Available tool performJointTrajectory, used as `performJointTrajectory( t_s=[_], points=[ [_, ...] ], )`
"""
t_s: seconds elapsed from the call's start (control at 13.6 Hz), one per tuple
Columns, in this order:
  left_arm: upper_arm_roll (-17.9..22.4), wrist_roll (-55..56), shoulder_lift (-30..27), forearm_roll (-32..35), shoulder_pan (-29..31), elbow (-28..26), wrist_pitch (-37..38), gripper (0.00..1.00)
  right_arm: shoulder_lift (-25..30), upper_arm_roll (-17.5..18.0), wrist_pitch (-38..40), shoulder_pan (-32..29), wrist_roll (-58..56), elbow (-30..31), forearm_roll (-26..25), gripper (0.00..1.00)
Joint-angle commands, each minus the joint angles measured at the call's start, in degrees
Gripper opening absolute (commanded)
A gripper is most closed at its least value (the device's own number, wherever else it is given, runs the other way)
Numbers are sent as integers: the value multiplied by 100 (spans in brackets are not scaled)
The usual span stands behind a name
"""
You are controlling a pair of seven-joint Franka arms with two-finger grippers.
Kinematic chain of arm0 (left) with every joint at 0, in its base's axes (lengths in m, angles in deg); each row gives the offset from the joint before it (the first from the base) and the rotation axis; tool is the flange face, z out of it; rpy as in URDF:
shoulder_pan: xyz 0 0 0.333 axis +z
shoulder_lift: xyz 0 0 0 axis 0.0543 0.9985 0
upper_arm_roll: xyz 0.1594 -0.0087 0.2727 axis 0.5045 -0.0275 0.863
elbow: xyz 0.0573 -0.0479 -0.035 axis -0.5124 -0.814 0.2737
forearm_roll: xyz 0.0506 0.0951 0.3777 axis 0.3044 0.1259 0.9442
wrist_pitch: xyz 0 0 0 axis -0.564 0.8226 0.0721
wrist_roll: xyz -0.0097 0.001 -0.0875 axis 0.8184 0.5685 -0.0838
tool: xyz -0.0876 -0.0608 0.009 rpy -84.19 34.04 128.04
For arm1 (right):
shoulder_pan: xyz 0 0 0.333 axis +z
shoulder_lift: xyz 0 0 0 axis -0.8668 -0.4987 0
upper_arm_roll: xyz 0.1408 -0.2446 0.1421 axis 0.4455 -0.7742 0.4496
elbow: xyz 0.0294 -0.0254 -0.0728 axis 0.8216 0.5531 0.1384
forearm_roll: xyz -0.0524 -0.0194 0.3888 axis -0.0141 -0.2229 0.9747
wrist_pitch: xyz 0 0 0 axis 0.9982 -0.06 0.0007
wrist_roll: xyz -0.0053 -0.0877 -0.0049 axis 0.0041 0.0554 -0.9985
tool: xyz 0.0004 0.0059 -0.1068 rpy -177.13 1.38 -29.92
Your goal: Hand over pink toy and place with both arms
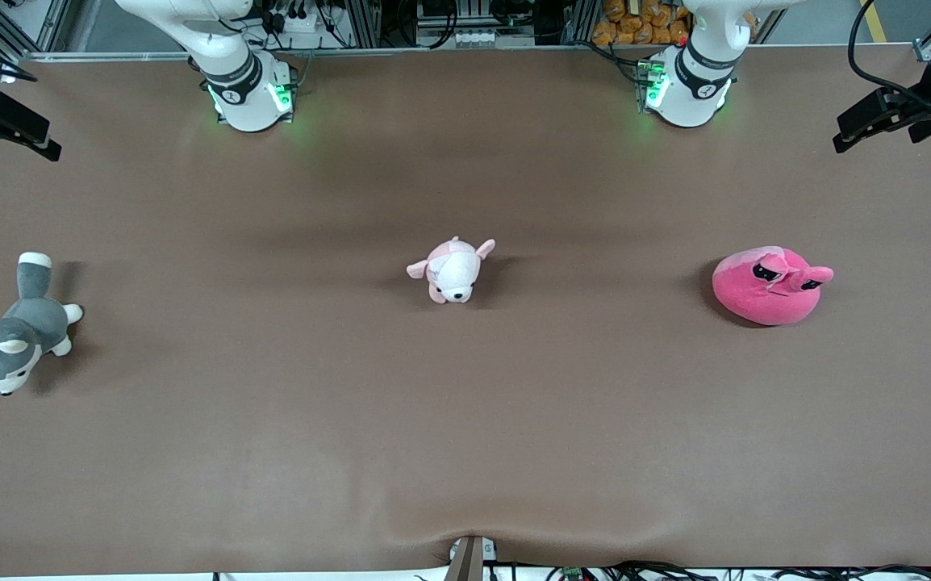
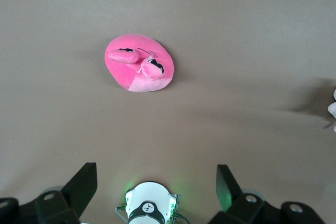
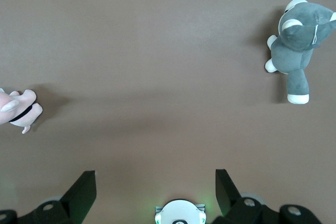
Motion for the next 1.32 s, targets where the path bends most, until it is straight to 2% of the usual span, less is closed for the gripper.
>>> performJointTrajectory(
  t_s=[0.0, 0.88, 1.25],
  points=[
    [-28, -21, 9, 41, 27, 106, 126, 100, -49, 82, 73, -151, -24, -102, 119, 100],
    [-19, 32, 106, 58, 35, 71, 82, 100, -49, 82, 73, -160, -24, -102, 119, 100],
    [-10, 1762, 413, 119, 61, -70, -181, 100, -49, 82, 82, -160, -24, -102, 119, 100]
  ],
)
